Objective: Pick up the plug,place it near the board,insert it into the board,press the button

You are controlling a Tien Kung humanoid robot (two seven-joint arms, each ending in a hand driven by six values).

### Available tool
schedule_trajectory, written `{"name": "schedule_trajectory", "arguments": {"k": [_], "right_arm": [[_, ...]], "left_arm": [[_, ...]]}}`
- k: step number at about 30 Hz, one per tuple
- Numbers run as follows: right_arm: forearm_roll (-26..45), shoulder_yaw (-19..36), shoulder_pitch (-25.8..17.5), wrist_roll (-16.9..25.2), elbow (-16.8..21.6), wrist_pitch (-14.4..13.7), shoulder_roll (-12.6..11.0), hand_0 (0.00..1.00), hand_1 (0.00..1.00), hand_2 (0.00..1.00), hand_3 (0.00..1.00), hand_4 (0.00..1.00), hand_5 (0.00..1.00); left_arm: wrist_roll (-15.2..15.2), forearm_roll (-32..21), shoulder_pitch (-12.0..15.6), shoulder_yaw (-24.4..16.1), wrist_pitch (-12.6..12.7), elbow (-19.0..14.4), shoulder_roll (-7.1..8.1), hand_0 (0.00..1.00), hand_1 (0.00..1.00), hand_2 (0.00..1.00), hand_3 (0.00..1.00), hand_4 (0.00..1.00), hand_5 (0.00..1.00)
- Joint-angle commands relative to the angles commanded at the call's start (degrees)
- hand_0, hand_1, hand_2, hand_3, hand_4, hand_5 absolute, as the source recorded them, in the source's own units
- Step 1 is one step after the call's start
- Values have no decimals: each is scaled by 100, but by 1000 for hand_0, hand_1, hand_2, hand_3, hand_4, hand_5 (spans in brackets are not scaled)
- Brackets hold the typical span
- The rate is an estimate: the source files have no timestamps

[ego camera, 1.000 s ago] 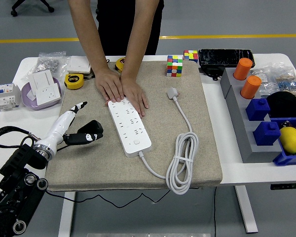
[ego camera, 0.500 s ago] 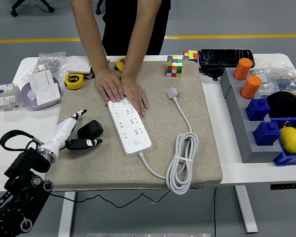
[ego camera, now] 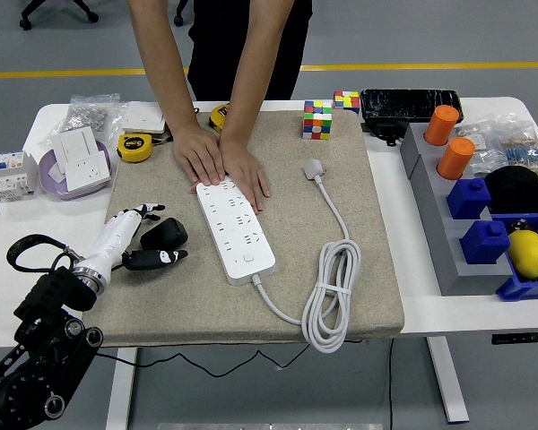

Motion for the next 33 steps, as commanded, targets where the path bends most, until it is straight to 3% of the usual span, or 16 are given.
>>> {"name": "schedule_trajectory", "arguments": {"k": [5, 6, 11, 12, 17, 18, 23, 24, 29, 30, 33], "right_arm": [[3, 2, 9, 2, 0, 0, -4, 877, 727, 719, 720, 998, 679], [5, 3, 11, 3, 0, 0, -4, 877, 728, 718, 720, 998, 679], [18, -5, 19, 8, 0, -1, -2, 877, 728, 718, 720, 998, 679], [22, -8, 20, 8, 0, -1, -3, 878, 728, 719, 720, 998, 678], [3, 14, 14, 3, 0, -2, -5, 878, 728, 719, 720, 998, 678], [-3, 21, 12, 1, 0, -1, -5, 879, 728, 719, 720, 998, 678], [-7, 26, 7, 2, 0, 1, -3, 879, 728, 719, 720, 998, 678], [-3, 22, 7, 3, 0, 1, -2, 879, 728, 718, 720, 998, 678], [6, 7, 20, 3, 0, -1, -2, 879, 728, 718, 720, 998, 678], [14, -3, 22, 5, 0, 0, -2, 878, 728, 719, 721, 998, 678], [15, -10, 24, 2, 0, -1, -5, 878, 728, 719, 721, 998, 678]], "left_arm": [[-29, 53, -37, 38, 134, 65, -13, 839, 738, 591, 672, 998, 283], [-32, 62, -42, 42, 154, 71, -14, 782, 647, 480, 496, 928, 273], [-73, 104, -81, 58, 291, 142, -22, 782, 647, 480, 496, 928, 273], [-77, 108, -82, 58, 302, 147, -24, 755, 624, 446, 452, 798, 289], [-94, 108, -68, 49, 361, 136, -27, 755, 624, 446, 452, 798, 289], [-92, 112, -68, 49, 364, 131, -25, 739, 606, 421, 402, 731, 289], [-118, 111, -58, 63, 433, 62, -11, 739, 606, 421, 402, 731, 289], [-129, 104, -58, 69, 454, 45, -8, 714, 547, 389, 332, 621, 290], [-163, 12, -100, 157, 503, -35, 42, 714, 547, 389, 332, 621, 290], [-173, -11, -121, 199, 505, -60, 67, 698, 507, 364, 298, 518, 261], [-198, -81, -191, 299, 519, -86, 125, 698, 507, 364, 298, 518, 261]]}}
